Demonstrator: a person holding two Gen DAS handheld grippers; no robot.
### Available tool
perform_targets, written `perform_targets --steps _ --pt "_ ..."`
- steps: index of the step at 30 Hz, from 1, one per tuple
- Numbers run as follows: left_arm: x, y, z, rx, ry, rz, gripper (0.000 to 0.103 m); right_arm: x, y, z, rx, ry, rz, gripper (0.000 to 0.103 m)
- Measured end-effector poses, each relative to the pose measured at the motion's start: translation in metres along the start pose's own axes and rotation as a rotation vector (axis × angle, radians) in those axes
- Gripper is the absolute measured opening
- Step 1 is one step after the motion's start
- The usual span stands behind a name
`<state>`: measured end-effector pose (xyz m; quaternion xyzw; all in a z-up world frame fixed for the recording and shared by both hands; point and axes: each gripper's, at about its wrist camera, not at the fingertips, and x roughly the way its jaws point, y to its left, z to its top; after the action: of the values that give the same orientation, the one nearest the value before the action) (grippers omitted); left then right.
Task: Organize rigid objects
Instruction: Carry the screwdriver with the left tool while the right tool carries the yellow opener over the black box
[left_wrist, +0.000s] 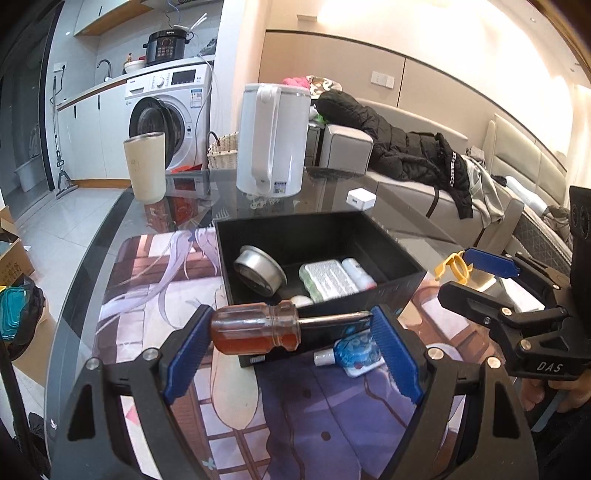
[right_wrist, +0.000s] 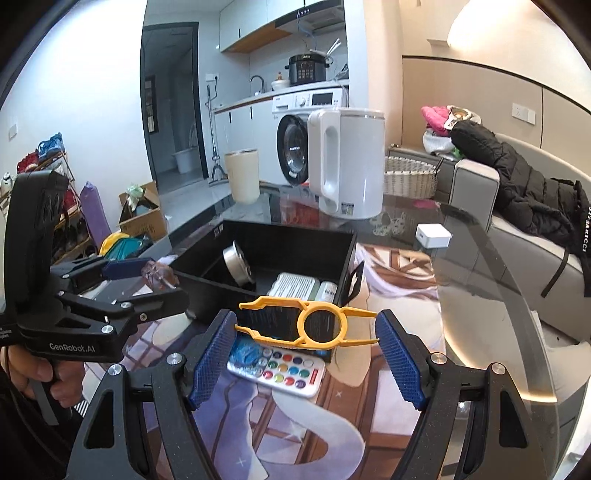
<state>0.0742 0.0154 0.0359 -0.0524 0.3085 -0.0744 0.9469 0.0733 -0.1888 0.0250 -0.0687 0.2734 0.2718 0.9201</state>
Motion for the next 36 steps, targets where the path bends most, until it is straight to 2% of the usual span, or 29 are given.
perform_targets --steps 13,36 --pt "0.004 0.001 0.020 0.000 -0.059 -0.005 0.085 0.004 -0.002 0.020 0.000 -0.044 0.000 0.078" --pt "0.035 -0.004 0.031 0.039 -0.041 -0.004 0.085 0.030 -0.007 0.031 -0.059 -0.030 -0.016 0.078"
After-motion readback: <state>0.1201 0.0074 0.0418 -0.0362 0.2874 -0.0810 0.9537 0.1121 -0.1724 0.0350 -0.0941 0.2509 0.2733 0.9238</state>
